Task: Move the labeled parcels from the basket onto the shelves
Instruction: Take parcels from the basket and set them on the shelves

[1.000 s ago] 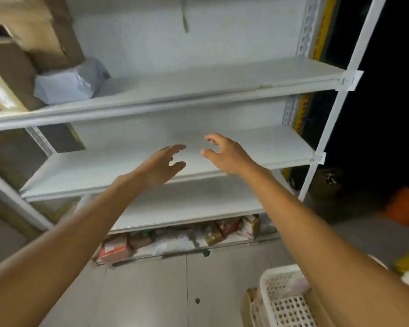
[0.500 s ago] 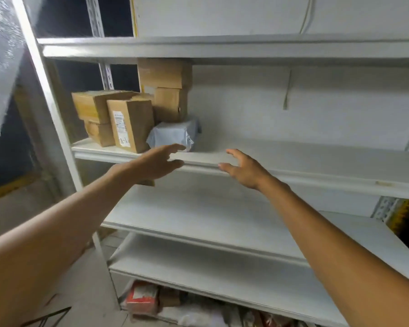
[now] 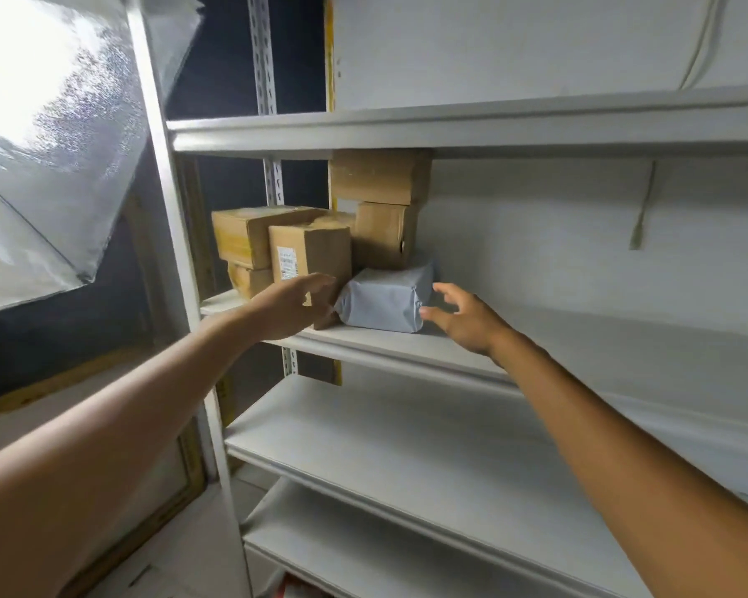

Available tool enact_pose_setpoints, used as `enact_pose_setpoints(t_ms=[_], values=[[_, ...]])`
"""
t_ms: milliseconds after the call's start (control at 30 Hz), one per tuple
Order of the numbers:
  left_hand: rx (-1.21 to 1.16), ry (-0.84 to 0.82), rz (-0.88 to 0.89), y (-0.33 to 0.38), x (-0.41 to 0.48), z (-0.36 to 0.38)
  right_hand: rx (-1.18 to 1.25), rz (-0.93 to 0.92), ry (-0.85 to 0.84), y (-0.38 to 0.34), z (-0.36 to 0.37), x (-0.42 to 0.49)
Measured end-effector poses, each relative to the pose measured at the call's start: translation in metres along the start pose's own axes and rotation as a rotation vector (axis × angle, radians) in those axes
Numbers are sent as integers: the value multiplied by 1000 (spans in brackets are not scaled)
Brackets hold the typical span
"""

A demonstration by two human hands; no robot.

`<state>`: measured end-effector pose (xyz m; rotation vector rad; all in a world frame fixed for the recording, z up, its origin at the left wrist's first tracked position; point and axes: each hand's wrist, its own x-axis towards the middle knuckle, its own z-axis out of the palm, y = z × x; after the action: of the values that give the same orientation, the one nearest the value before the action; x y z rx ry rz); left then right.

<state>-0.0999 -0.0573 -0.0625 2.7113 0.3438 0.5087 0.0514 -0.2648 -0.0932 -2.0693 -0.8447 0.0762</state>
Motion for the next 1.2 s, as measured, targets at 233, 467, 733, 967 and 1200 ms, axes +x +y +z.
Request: enact_pose_setpoints(t_ms=[233, 467, 733, 967, 1200], values=[[13, 122, -10, -8, 59, -16, 89, -71, 33, 3, -12, 78], [60, 236, 5, -8, 134, -7, 234, -146, 93, 0, -24, 150], [161, 238, -13, -51, 220, -16, 260, -174, 262, -1, -8, 232], [114, 173, -10, -85, 294, -25, 225, -157, 449, -2, 0, 297], [-136, 127, 154, -103, 341, -26, 250, -220, 473, -3, 4, 339]])
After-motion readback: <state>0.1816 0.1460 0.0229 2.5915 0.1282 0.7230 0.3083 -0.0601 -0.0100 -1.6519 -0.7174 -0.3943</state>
